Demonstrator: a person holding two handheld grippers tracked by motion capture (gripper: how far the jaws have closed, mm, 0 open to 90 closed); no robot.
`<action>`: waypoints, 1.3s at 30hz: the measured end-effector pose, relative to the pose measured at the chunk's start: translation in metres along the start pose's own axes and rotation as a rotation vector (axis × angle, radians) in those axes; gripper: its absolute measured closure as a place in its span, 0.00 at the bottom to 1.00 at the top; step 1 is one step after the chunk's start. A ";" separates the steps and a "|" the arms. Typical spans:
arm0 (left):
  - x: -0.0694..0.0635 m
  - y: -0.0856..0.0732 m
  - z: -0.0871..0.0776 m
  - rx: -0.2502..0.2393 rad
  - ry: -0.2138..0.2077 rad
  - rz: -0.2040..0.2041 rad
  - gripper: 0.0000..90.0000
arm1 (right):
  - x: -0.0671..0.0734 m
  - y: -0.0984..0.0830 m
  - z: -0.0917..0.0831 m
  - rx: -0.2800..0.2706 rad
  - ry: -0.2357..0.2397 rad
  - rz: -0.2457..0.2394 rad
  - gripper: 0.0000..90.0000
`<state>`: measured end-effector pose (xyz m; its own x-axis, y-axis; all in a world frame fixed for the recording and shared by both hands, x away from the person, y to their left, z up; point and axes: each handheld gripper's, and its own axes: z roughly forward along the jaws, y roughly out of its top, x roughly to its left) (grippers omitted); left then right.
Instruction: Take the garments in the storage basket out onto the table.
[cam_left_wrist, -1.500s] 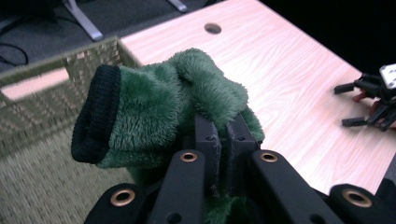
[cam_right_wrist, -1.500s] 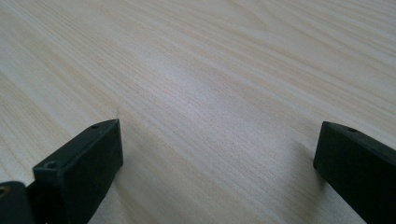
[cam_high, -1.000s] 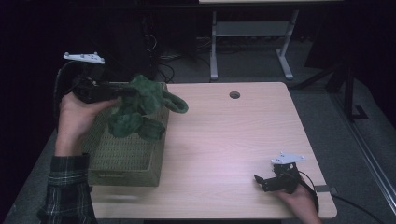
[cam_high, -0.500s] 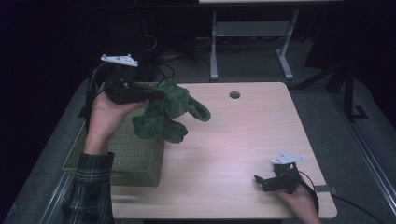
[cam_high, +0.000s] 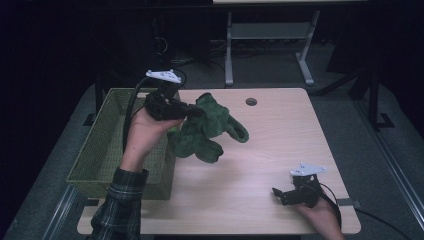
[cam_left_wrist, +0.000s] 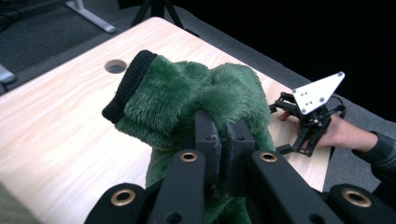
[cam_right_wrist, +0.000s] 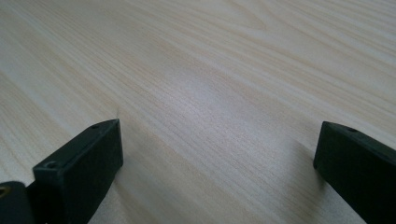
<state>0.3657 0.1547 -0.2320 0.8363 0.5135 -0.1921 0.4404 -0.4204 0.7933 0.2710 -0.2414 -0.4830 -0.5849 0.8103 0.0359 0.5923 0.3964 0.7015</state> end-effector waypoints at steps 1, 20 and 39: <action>-0.002 0.000 0.004 0.003 -0.005 0.001 0.96 | 0.000 0.000 0.000 0.000 0.000 0.000 0.01; -0.028 -0.016 0.085 0.039 -0.116 -0.023 0.96 | 0.000 0.000 0.000 0.001 0.000 0.001 0.01; -0.038 -0.042 0.181 0.100 -0.105 -0.095 0.96 | 0.000 0.000 0.000 0.001 0.000 0.000 0.01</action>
<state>0.3742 0.0175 -0.3626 0.8169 0.4753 -0.3268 0.5445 -0.4488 0.7086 0.2709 -0.2414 -0.4829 -0.5849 0.8103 0.0363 0.5929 0.3965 0.7009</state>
